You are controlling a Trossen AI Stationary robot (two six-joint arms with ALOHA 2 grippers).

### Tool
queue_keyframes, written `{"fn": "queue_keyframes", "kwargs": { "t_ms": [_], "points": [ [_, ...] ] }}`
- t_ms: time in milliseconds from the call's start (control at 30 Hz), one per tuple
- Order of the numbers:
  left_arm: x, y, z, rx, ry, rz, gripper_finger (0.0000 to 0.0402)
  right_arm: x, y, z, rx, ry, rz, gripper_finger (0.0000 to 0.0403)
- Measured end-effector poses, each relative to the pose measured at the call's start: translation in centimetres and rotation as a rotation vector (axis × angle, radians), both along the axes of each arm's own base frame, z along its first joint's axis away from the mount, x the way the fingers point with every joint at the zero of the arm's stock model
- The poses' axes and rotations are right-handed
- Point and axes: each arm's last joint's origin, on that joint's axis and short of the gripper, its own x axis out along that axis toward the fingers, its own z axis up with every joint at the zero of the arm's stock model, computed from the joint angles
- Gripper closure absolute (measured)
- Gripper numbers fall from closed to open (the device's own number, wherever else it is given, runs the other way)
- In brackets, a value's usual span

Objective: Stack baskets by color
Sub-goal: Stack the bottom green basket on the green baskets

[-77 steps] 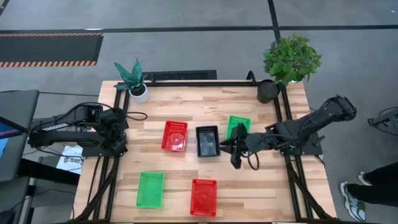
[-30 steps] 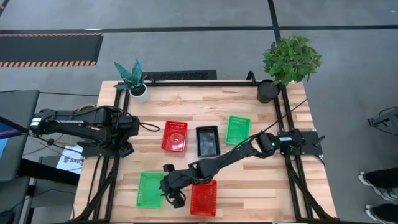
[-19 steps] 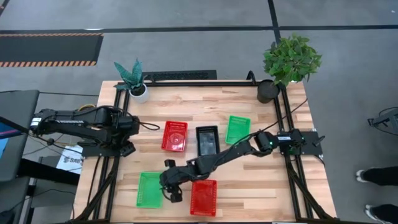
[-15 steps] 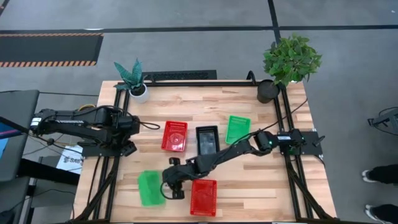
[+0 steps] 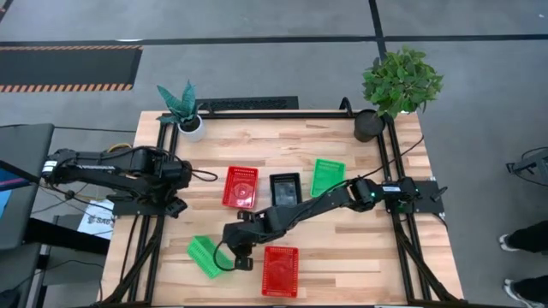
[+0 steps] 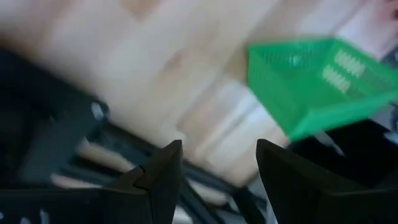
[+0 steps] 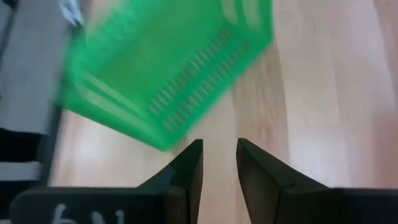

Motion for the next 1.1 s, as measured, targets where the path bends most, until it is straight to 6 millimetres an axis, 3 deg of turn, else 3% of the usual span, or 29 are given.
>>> {"fn": "queue_keyframes", "kwargs": {
  "t_ms": [133,400,700,933,1100],
  "points": [
    [-0.5,-0.5,0.1,-0.054,0.065,-0.004,0.0209,0.2,0.1,2.9,0.037,-0.045,-0.024,0.0284],
    [-0.8,-1.8,0.1,-0.107,0.134,-0.038,0.0209,1.1,0.5,5.3,0.287,-0.185,-0.112,0.0262],
    [0.3,-5.3,0.5,-0.112,0.074,0.033,0.0209,1.2,0.2,5.3,0.301,-0.179,-0.140,0.0181],
    [-0.1,-8.3,0.2,-0.108,0.162,0.070,0.0209,1.0,0.0,5.9,0.300,-0.166,-0.103,0.0187],
    [-0.6,-10.6,-0.2,-0.099,0.221,0.097,0.0209,1.1,0.3,6.3,0.398,-0.168,-0.030,0.0191]
  ]
}}
